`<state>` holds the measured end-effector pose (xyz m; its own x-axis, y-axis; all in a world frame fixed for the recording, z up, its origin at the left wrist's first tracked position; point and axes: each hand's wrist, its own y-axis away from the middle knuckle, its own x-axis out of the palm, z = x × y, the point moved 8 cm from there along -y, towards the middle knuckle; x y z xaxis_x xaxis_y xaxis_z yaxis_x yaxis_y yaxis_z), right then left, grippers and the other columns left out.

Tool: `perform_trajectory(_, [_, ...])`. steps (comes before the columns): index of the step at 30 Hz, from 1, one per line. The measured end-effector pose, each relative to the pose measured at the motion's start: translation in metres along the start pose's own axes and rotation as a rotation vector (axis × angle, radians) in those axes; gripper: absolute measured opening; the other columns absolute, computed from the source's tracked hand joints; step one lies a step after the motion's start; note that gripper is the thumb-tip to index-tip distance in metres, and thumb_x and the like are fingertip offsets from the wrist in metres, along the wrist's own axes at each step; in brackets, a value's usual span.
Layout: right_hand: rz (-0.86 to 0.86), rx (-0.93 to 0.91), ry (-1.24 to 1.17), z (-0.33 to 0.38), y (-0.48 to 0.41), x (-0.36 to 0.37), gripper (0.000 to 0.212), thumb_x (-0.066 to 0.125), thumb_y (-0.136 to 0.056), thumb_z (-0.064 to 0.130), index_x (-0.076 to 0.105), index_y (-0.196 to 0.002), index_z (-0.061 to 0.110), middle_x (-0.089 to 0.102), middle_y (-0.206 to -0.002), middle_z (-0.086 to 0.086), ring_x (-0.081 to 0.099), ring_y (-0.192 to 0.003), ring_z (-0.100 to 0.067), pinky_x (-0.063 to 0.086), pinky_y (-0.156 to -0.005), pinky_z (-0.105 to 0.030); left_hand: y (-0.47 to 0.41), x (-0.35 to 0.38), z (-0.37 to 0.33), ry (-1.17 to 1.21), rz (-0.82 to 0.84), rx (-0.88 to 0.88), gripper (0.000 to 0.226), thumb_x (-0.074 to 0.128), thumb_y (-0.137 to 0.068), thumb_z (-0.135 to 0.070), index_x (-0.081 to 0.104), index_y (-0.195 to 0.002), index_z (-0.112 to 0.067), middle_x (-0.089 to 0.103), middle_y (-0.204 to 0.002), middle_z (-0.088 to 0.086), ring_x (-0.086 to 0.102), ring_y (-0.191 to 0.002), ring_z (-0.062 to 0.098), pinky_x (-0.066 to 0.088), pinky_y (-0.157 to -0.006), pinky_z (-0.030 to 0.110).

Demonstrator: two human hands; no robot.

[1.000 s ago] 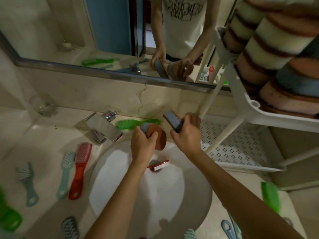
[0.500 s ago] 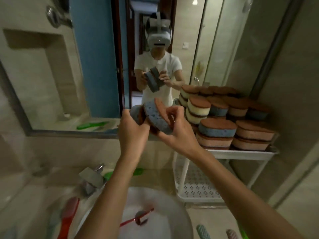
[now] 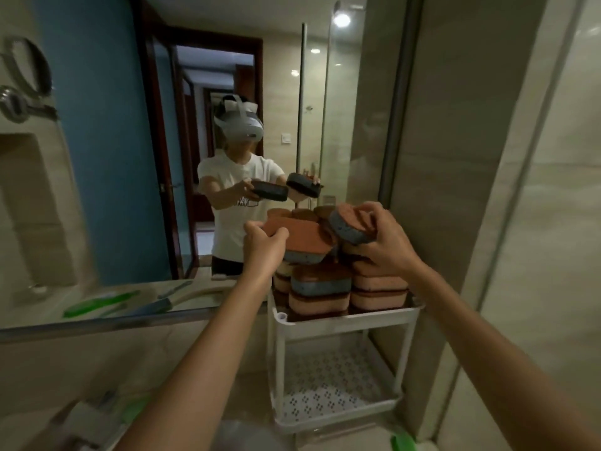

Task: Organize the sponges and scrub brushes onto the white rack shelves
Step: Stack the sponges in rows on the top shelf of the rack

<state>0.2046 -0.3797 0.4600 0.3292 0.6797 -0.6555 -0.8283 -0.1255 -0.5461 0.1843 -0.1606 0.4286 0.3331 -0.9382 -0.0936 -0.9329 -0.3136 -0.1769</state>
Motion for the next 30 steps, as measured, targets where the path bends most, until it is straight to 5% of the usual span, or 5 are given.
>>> perform_trajectory(2, [0.059,0.056,0.104,-0.027,-0.002,-0.009,0.060,0.068,-0.073,0.004,0.042,-0.125,0.021,0.046,-0.118,-0.008,0.046,-0.113,-0.027,0.034,-0.082,-0.027,-0.003,0.015,0.008,0.025,0.039,-0.059,0.032,0.052,-0.092,-0.023,0.037,-0.119,-0.011,0.048,-0.113,0.007,0.052,-0.098,0.021,0.053,-0.091,0.045])
perform_trajectory(7, [0.207,0.118,0.272,-0.061,0.002,-0.007,0.061,0.061,-0.073,0.003,0.042,-0.128,0.023,0.045,-0.118,-0.014,0.044,-0.112,-0.034,0.039,-0.087,-0.035,-0.003,0.035,0.022,0.116,0.062,-0.122,0.034,0.051,-0.094,-0.018,0.037,-0.123,-0.010,0.043,-0.111,0.005,0.050,-0.100,0.021,0.052,-0.076,0.035])
perform_trajectory(20, [0.319,0.120,0.341,-0.077,0.003,0.014,0.062,0.058,-0.074,0.005,0.041,-0.130,0.024,0.050,-0.127,-0.014,0.048,-0.116,-0.031,0.042,-0.090,-0.037,-0.012,0.048,0.033,0.149,0.057,-0.147,0.040,0.052,-0.093,-0.018,0.036,-0.129,-0.011,0.048,-0.115,0.007,0.053,-0.100,0.021,0.051,-0.059,0.025])
perform_trajectory(30, [0.224,0.112,0.226,-0.079,0.014,0.013,0.055,0.052,-0.081,0.021,0.039,-0.134,0.027,0.034,-0.141,-0.011,0.031,-0.130,-0.031,0.032,-0.106,-0.040,-0.013,0.051,0.037,0.206,0.066,-0.180,0.038,0.052,-0.093,-0.018,0.038,-0.128,-0.011,0.049,-0.128,0.012,0.053,-0.109,0.025,0.051,-0.062,0.027])
